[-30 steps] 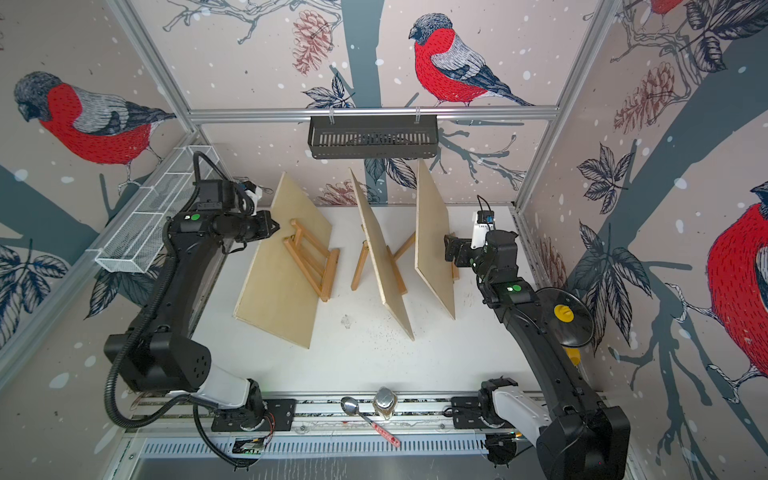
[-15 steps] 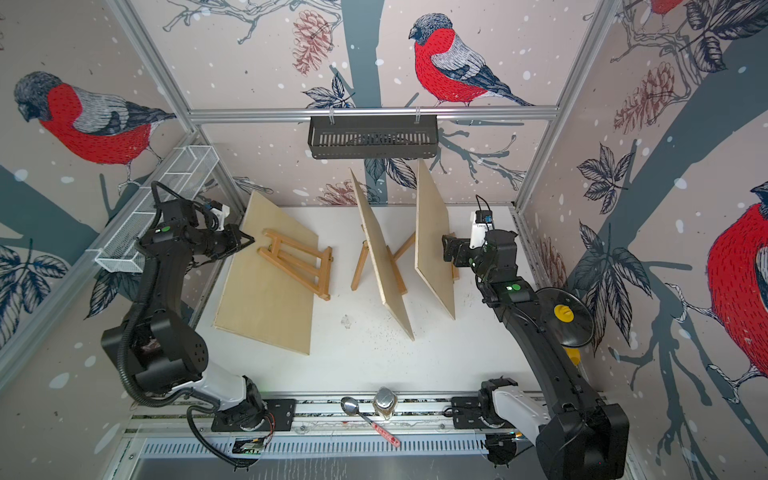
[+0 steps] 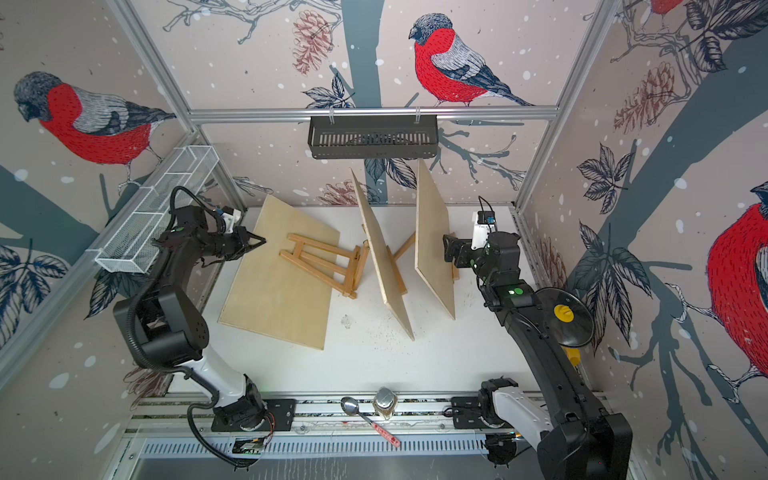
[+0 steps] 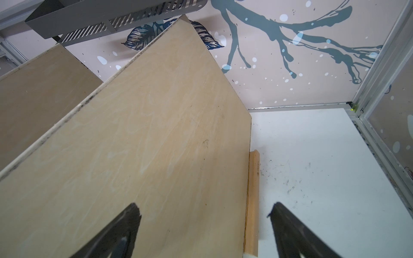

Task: Disassemble the easel
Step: Place the drawing board at the center of the board.

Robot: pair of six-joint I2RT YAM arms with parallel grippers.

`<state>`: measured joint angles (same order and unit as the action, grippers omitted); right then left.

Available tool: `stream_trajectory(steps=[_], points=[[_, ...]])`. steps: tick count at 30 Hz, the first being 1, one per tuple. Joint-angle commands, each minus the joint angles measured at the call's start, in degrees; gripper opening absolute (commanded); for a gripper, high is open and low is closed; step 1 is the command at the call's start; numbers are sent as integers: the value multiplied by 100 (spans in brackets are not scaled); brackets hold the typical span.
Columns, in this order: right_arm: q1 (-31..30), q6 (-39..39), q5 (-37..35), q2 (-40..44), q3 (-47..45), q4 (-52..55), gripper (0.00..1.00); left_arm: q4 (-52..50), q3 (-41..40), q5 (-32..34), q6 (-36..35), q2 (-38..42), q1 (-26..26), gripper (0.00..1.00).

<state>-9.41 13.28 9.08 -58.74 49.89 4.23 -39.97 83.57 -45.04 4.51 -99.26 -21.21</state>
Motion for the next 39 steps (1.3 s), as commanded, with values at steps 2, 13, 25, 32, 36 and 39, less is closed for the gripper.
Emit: stream_trajectory(steps=[2,13,25,32,36,39], points=[[7,-13,59,25,4,-133,92,205,-16,1430,-376,-148,-41,0],[-1,14,84,35,-9,-146,92,-6,163,2080,-689,-765,-153,0],[1,6,101,13,-22,-164,92,-204,440,2905,-733,-1053,-176,0],[0,18,104,-29,-33,-177,93,-376,640,3336,-741,-1398,-172,0],[-8,24,125,-56,-29,-177,92,-398,718,3544,-746,-1547,-178,1],[-9,16,111,-64,-33,-177,92,-457,733,3743,-733,-1605,-173,6]])
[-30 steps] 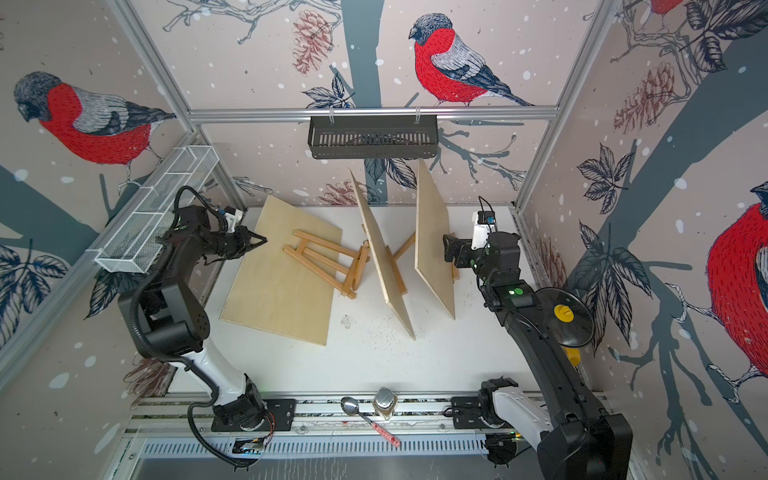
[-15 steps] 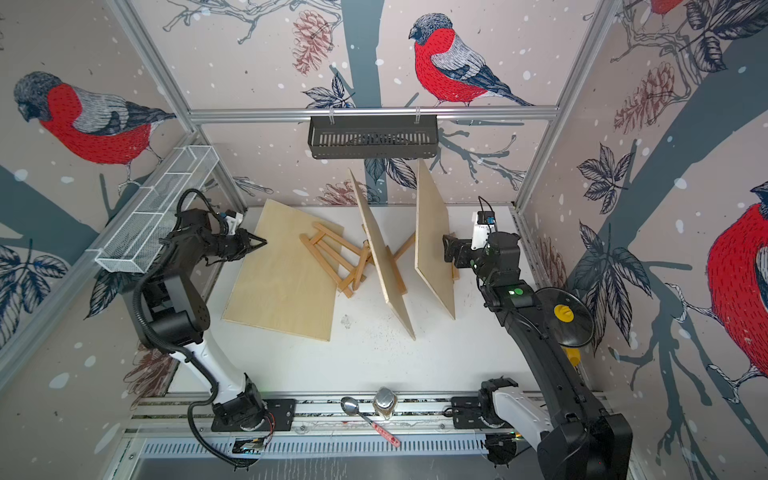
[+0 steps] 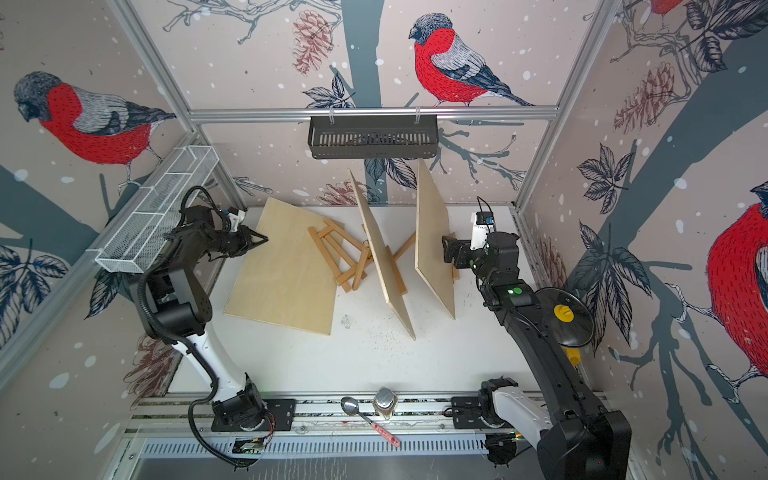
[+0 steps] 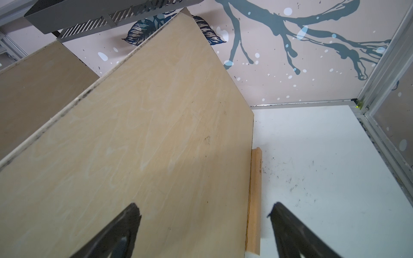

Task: Disassemble the easel
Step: Place the drawing board at the center of the board, then pick up the easel at the center of the board.

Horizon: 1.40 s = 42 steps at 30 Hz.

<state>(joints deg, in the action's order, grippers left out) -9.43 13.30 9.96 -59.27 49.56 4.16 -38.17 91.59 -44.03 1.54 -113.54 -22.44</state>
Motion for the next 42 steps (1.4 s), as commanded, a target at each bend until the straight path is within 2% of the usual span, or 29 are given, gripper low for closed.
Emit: stream_trajectory(steps=[1,4,11,15,26,31,37,42], points=[[-7,14,24,-15,5,-170,92,-623,-84,3690,-423,-182,-46,7],[-6,6,24,-18,9,-170,93,-604,-89,3812,-394,-169,-50,11],[-6,11,33,-57,19,-170,92,-572,-102,4302,-241,-31,-56,31],[-15,9,58,-81,27,-178,93,-459,-160,4346,-178,115,-50,38],[-41,6,48,-150,27,-193,92,-281,-236,4165,-191,226,-50,38],[-49,16,59,-171,23,-210,92,-285,-244,3913,-181,320,82,31],[-52,-3,28,-164,10,-179,92,-452,-180,3780,41,700,731,26],[-57,-15,-52,-147,6,-153,93,-162,-365,3336,732,1304,1467,27]])
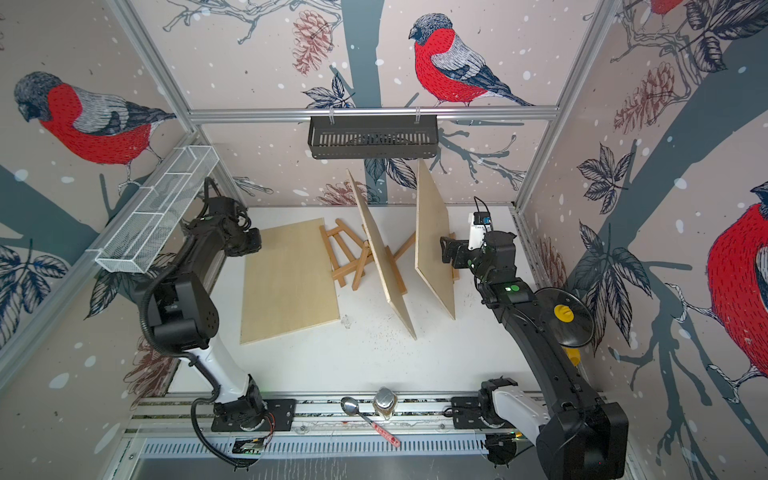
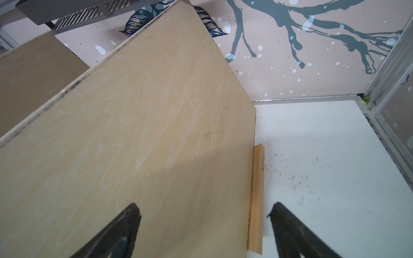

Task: Disassemble the easel
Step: Pick up the easel at the center of the board.

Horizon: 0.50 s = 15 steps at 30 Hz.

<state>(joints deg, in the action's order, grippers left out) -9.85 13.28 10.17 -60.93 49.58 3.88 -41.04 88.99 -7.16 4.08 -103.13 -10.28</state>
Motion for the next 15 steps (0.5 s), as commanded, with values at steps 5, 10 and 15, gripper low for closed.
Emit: stream_trajectory(steps=[5,10,15], points=[[-25,-11,-103,-33,7,-107,93,1074,-822,-788,1255,819,1047,26],[-52,-32,-121,-107,22,-98,92,1965,-1340,-758,2008,862,1671,23],[-70,-61,-163,-182,41,-98,92,2179,-1223,-449,2448,271,1976,25]])
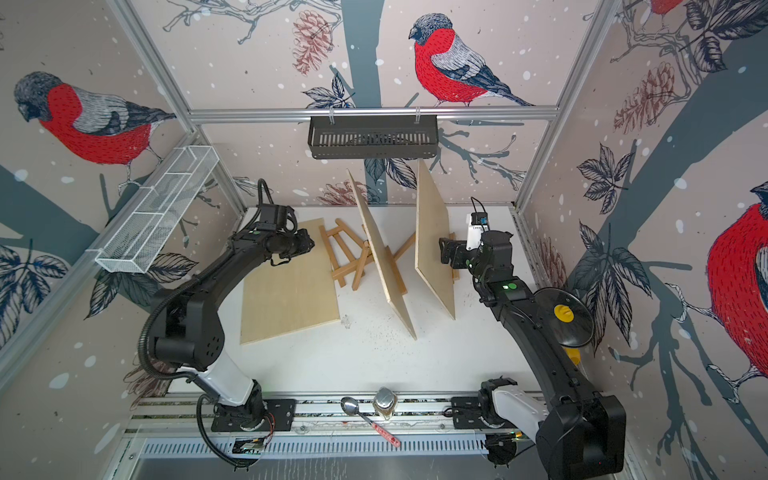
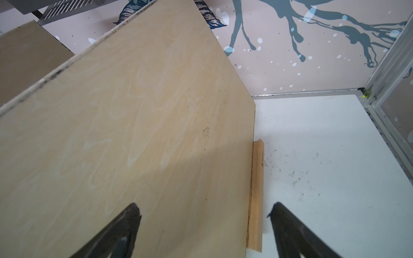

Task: Disassemble the easel
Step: Pick up the easel at the center of the board.

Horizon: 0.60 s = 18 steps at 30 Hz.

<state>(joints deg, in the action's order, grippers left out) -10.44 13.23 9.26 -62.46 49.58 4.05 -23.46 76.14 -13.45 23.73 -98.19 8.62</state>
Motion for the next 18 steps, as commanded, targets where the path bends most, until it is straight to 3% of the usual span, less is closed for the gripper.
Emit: stream_trajectory(steps=[1,7,18], points=[[-11,-50,-80,-38,37,-107,92,430,139,245,569,-358,123,25],[-11,-93,-143,-61,61,-56,93,-109,1039,930,760,-1279,486,25],[-11,-100,-223,-35,52,-25,92,-1164,2222,1773,722,-2263,740,35]])
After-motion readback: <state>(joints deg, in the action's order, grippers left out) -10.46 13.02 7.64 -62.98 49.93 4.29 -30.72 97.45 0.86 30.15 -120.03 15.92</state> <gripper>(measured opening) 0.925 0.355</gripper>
